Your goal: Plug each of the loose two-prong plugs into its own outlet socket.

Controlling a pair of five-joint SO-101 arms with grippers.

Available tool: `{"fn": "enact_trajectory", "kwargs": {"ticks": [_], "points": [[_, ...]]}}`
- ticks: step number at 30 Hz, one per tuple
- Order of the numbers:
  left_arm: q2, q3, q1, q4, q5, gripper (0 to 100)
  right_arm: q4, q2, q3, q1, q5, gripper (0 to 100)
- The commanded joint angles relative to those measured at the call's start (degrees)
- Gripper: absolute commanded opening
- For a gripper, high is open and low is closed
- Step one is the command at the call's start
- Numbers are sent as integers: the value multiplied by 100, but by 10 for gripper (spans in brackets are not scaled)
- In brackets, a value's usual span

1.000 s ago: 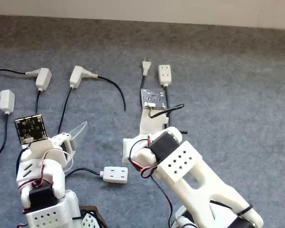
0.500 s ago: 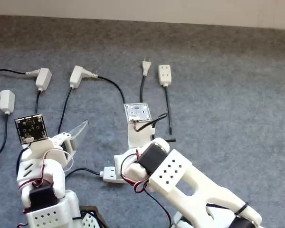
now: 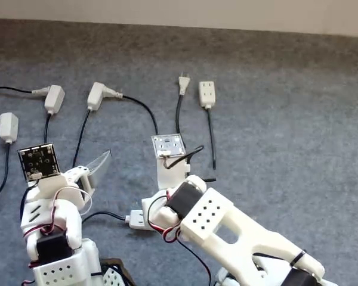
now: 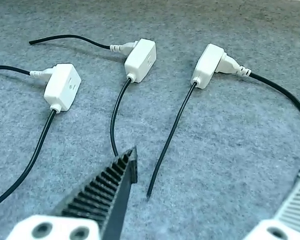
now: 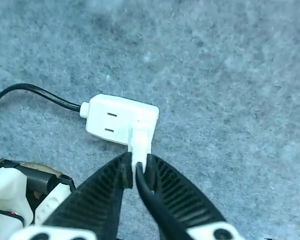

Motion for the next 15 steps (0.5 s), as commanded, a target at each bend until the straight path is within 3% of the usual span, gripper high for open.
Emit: {"fn": "enact_trajectory", "kwargs": {"ticks": [1, 15], "points": [[4, -22, 48, -105, 44, 454, -31, 92, -48, -110, -53, 9], [4, -22, 48, -105, 44, 454, -470, 145, 585, -84, 141, 9]]}}
